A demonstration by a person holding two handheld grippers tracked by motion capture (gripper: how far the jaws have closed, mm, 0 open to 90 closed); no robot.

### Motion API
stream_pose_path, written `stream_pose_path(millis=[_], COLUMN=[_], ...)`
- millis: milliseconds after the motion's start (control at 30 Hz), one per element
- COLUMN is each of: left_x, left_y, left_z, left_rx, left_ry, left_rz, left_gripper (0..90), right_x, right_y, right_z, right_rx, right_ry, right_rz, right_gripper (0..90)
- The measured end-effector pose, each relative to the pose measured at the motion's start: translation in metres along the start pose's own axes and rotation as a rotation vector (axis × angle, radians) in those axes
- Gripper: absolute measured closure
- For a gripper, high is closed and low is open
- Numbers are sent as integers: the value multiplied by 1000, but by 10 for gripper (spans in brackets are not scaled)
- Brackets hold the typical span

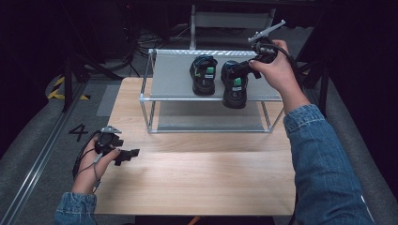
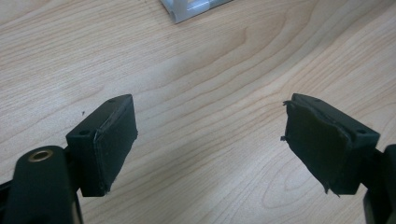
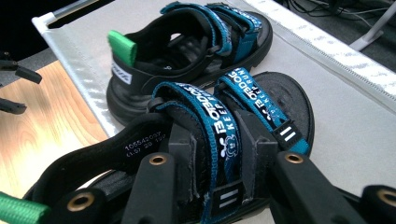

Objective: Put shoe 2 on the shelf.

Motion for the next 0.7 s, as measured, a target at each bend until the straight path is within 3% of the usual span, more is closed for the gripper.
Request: stream_pose_path(millis=[533, 700], left_x=[11, 13], left_y=[2, 6], left_z=[4, 7], left_rx=[-8, -26], left_ry=[-13, -6], left_rz=[-4, -25], left_gripper=[172, 172], right_x=[-13, -18], right_y=[10, 16], right_z=[-15, -21], right_rx=[6, 8], right_ry=[-7, -15], right_rz=[-6, -8], right_gripper=[699, 699])
Point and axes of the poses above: each handheld gripper's, and its own axes: z roughly backward along the jaws, x roughly out of its underside, y roughly to its right, the point moved 6 cm from there along -z, roughly forward along the jaws, and after that the axes turned 1 degree about y, right-handed, at the moved point
